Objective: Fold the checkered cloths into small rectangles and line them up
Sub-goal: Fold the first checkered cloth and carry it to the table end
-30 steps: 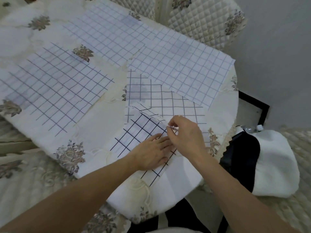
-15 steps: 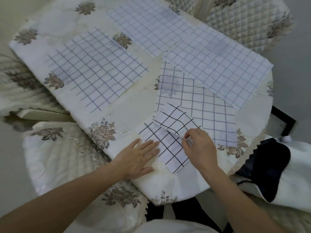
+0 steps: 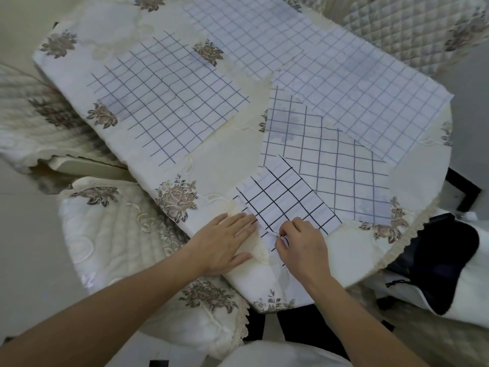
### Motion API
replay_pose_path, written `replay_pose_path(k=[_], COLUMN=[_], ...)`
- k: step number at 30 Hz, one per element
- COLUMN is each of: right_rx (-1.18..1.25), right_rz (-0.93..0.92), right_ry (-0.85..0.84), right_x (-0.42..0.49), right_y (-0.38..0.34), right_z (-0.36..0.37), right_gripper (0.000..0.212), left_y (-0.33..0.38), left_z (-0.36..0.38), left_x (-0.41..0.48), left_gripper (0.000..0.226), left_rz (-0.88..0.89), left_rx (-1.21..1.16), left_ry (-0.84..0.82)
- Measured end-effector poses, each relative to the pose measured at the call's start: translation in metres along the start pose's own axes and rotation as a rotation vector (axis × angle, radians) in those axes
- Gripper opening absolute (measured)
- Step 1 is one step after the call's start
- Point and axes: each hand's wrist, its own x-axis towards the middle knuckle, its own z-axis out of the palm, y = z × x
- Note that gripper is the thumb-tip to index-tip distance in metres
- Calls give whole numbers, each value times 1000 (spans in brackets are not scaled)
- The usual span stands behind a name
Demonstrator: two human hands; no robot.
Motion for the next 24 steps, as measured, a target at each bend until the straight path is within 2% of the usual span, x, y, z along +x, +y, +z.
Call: replay_pose_path(k=[6,24], right_rx=[22,58], right_rz=[-16,-41], right_ry=[-1,38], right_x=[-6,-15], right_y=[4,-6], right_z=[8,16], right_gripper=[5,9], left_y=[3,9], left_z=[7,10], left_x=[-4,-1], left_gripper=[73,77], left_rz=[-23,-50], left_rx=[19,77], left_ry=[-88,-86])
